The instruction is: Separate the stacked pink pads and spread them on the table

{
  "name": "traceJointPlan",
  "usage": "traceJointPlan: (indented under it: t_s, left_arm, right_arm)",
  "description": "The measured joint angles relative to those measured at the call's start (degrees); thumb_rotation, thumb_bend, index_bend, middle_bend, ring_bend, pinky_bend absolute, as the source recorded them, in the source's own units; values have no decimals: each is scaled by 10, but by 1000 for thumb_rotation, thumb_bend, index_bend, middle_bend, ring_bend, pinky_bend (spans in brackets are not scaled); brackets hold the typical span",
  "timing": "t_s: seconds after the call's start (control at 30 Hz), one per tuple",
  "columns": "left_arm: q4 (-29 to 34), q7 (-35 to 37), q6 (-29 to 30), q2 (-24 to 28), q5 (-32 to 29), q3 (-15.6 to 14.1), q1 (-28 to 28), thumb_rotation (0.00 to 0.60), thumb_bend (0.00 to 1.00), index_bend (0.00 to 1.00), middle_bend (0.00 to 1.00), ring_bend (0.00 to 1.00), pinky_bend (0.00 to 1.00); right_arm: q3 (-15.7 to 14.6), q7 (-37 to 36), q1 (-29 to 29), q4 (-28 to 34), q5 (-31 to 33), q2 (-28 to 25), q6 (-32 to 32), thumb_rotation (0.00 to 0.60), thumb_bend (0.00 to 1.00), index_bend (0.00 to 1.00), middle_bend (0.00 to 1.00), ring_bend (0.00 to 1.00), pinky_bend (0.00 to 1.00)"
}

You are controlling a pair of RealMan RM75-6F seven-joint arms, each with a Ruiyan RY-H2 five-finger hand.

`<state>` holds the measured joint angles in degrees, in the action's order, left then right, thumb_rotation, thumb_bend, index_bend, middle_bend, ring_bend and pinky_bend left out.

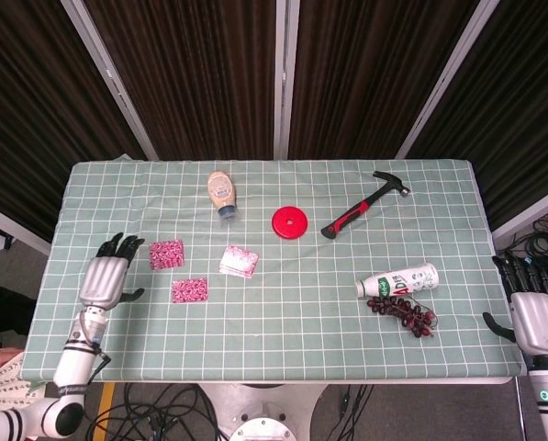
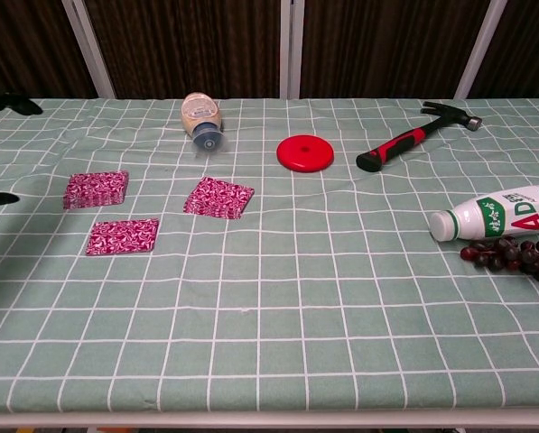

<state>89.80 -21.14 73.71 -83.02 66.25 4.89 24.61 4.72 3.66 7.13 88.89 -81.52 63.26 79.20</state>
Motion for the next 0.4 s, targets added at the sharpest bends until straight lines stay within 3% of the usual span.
traceJointPlan:
  t_s: [0.27,0.4]
  left_arm:
    - [72,-7,91,52,50,-52,-81,600,140,129,116,15,146]
    - [81,0,128,61,83,-63,-109,600,140,130,117,15,145]
  right_arm:
    - [-6,-7,1,-7,-10,13,2,600,147,0,0,0,0]
    - [-9,-7,-2,-9,-15,12,8,600,141,0,0,0,0]
